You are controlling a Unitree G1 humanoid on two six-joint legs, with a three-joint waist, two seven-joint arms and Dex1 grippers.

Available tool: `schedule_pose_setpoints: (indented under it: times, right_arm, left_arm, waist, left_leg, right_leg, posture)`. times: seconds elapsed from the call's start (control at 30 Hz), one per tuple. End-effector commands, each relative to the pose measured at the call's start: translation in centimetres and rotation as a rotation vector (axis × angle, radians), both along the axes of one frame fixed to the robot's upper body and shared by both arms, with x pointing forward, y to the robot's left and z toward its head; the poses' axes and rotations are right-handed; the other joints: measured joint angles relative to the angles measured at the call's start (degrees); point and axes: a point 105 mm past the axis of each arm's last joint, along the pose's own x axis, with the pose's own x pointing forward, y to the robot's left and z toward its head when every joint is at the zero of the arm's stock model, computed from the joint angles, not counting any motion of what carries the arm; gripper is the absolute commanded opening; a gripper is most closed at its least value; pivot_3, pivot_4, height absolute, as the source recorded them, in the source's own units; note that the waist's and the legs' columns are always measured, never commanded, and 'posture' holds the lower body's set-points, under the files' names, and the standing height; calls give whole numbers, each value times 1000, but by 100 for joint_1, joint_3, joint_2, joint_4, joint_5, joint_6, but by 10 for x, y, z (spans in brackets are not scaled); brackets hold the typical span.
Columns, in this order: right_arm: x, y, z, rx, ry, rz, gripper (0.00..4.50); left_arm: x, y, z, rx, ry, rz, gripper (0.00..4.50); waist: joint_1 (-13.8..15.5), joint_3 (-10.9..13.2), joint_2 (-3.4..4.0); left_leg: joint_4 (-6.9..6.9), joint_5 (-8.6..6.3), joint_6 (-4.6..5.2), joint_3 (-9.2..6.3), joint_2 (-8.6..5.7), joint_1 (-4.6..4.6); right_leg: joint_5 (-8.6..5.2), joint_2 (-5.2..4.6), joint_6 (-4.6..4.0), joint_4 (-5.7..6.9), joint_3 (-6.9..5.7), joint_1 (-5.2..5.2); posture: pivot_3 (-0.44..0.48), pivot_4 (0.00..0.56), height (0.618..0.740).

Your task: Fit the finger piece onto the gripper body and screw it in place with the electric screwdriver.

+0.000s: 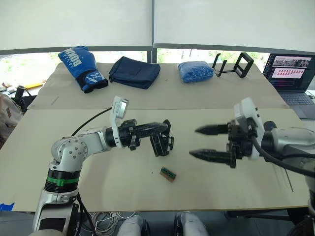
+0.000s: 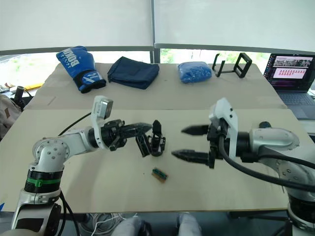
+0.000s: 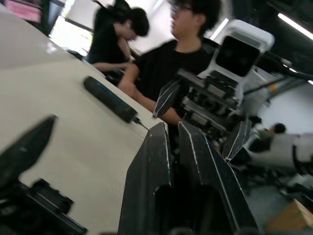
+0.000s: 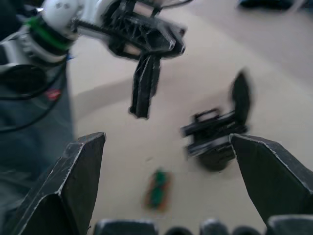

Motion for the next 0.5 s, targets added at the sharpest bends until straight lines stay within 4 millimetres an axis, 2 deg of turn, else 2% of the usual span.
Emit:
schedule_pose_setpoints:
  times: [0.03, 0.23, 0.5]
  right_arm:
    - [-14, 14, 3, 41, 150, 78, 4468]
    - [-15, 38, -4, 61, 220, 98, 4468]
    - [-8, 49, -6, 96, 255, 47, 4468]
  left_arm:
    - [-13, -9, 6, 27, -63, -107, 0]
    - [-12, -24, 7, 15, -82, -140, 0]
    - [-19, -33, 8, -19, -62, -176, 0]
  waist:
    - [15, 1, -1]
    - [37, 1, -2]
    - [69, 1, -3]
  left_leg:
    - [1, 0, 0, -1, 0, -1]
    - [0, 0, 1, -5, 0, -5]
    - [4, 2, 5, -3, -3, -14]
  right_leg:
    - [1, -3, -2, 0, 1, 0]
    - [3, -6, -5, -1, 3, -1]
    - [3, -5, -3, -2, -4, -4]
  posture:
    - [0, 150, 740]
    - [0, 150, 740]
    - [0, 150, 740]
